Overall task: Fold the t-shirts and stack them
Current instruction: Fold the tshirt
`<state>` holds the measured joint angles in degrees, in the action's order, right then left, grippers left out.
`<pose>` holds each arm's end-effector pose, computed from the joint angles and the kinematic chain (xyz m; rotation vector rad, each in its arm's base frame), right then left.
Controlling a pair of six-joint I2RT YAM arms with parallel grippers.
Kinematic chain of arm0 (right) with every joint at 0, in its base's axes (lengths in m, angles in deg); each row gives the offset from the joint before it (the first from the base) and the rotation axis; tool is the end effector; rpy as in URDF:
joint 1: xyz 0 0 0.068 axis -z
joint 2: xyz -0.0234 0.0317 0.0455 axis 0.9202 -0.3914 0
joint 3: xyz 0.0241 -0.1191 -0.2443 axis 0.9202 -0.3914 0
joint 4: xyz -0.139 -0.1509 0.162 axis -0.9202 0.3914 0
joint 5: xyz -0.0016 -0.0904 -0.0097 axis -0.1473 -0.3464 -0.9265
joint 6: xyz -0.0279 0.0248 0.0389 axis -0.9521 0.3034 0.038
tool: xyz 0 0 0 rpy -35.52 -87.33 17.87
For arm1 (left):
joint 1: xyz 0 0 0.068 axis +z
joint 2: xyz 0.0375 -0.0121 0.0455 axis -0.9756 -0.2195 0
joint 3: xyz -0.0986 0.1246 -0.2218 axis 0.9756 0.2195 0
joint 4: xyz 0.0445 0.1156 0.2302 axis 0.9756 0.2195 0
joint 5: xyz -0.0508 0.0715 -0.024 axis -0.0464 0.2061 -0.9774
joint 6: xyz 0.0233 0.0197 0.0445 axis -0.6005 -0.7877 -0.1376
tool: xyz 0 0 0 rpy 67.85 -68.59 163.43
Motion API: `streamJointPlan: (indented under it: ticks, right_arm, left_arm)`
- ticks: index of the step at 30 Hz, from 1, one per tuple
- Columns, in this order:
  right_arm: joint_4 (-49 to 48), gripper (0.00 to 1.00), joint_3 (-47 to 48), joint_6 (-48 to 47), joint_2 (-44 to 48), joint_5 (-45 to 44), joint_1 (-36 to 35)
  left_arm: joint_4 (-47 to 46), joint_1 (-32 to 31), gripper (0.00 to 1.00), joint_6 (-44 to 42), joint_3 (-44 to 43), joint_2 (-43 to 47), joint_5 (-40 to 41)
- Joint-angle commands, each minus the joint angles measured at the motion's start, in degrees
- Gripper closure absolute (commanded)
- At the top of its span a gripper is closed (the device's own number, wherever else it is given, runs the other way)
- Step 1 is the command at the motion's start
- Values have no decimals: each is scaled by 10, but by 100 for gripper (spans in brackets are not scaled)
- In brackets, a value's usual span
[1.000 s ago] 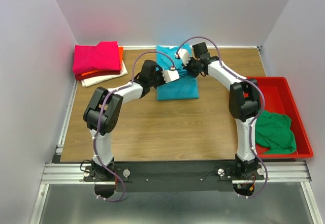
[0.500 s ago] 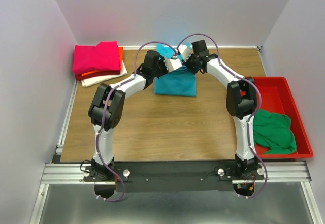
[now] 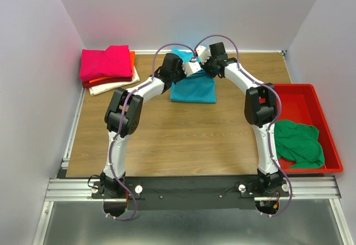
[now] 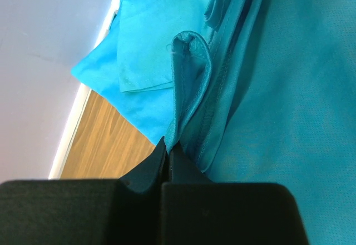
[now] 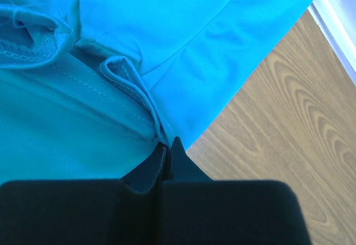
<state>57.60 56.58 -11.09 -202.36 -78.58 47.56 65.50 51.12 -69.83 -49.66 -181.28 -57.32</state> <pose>0.5018 0.1804 0.1981 -1.0576 2.1097 0.0133 0.4500 -0.2269 0.2027 1.2123 1.6865 0.0085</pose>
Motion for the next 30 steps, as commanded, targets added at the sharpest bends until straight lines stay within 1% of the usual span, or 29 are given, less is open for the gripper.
streamJointPlan:
  ticks: [1, 5, 6, 8, 9, 10, 11, 12, 13, 14, 15, 16, 17, 21, 23, 24, 25, 26, 27, 28, 29, 30]
  right_arm:
    - [-15, 97, 32, 14, -26, -16, 4]
    - [-17, 96, 54, 15, -42, -18, 4]
    - [-18, 93, 59, 16, -46, -19, 4]
    - [-19, 81, 76, 23, -59, -26, 4]
    - [-21, 70, 83, 32, -64, -32, 4]
    - [-25, 63, 90, 40, -67, -46, 4]
    - [-29, 56, 103, 51, -76, -54, 4]
    - [-34, 48, 112, 64, -80, -75, 4]
    - [-43, 32, 120, 88, -83, -103, 4]
    - [-45, 27, 135, 101, -90, -114, 5]
    - [-51, 24, 139, 124, -89, -121, 7]
    - [-51, 24, 142, 134, -88, -131, 9]
    - [-51, 23, 143, 141, -84, -131, 10]
    - [-55, 23, 100, 155, -34, -112, 27]
    - [-52, 21, 37, 143, 21, -44, 33]
    - [-51, 20, 0, 127, 46, 3, 37]
    - [-37, 13, -36, 55, 73, 61, 44]
    - [-27, 10, -118, 4, 134, 175, 44]
    - [-19, 9, -157, -46, 160, 218, 44]
    - [2, 8, -191, -145, 187, 290, 43]
    - [24, 8, -254, -205, 225, 317, 43]
    - [39, 8, -285, -301, 244, 331, 41]
  left_arm:
    - [16, 4, 100, 11, -24, -22, 24]
    - [19, 4, 100, 16, -40, -36, 33]
    - [19, 4, 100, 17, -43, -39, 37]
    - [19, 4, 100, 27, -50, -45, 57]
    - [18, 4, 100, 32, -55, -50, 66]
    - [10, 4, 100, 52, -57, -52, 99]
    - [6, 4, 95, 64, -59, -53, 116]
    - [1, 4, 70, 81, -62, -55, 135]
    - [-8, 4, 59, 96, -65, -52, 155]
    - [-10, 6, 50, 121, -67, -48, 190]
    - [-12, 7, 43, 132, -69, -45, 204]
    - [-19, 9, 34, 142, -70, -31, 241]
    - [-19, 10, 31, 155, -70, -22, 254]
    - [-15, 20, 26, 194, -47, 49, 267]
    - [4, 24, 26, 195, -15, 98, 231]
    - [11, 24, 26, 192, 0, 115, 172]
    - [16, 22, 26, 193, 15, 143, 148]
    - [48, 22, 26, 189, 36, 155, 92]
    - [61, 22, 26, 185, 50, 165, 62]
    - [71, 15, 26, 168, 91, 188, 46]
    - [71, 10, 27, 148, 116, 201, 21]
    - [68, 3, 27, 121, 145, 214, 9]
